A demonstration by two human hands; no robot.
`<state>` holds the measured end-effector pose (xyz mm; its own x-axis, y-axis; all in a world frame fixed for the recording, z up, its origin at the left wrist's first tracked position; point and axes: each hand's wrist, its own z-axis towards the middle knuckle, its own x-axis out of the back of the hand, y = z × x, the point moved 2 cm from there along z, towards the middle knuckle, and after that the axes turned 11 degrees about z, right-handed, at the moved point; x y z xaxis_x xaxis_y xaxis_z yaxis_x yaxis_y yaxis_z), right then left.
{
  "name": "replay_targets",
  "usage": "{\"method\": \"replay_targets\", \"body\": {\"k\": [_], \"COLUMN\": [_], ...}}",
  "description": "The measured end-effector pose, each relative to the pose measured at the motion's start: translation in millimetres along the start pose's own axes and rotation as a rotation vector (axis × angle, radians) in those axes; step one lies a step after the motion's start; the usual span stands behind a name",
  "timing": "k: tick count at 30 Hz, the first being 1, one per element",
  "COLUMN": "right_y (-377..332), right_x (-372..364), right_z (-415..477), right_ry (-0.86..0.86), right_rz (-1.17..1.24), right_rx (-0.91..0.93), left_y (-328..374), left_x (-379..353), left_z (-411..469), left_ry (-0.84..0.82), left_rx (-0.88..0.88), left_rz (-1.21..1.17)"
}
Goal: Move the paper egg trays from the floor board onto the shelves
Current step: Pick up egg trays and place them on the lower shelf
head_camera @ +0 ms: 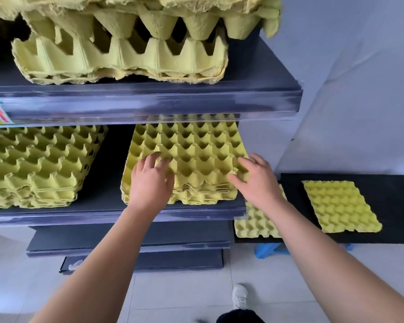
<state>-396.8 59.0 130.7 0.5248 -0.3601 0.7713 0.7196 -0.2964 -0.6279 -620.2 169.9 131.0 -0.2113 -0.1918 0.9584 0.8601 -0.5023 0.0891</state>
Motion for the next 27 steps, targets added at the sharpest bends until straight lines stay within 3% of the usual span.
{"method": "replay_targets", "body": {"k": [7,15,27], "right_y": [56.0,193.0,412.5], "right_x": [45.5,125.0,237.7], "right_z": [-34.4,-77.9,-99.9], "right_ry": [0.054,0.117,0.023], "right_rz": [-0.075,-0.138,-0.140], "right_rx": [-0.020,-0.215,-0.413], "left_y": [101.8,263.6,495.6], "left_x": [-4.4,-46.6,-158.4], "left_z": [-6.2,-5.8,-21.3], "left_ry": [-0.005,-0.076,-0.365], "left_rx": [-0.269,-0.483,-0.474], "left_rz": [-0.078,-0.121,-0.176]}}
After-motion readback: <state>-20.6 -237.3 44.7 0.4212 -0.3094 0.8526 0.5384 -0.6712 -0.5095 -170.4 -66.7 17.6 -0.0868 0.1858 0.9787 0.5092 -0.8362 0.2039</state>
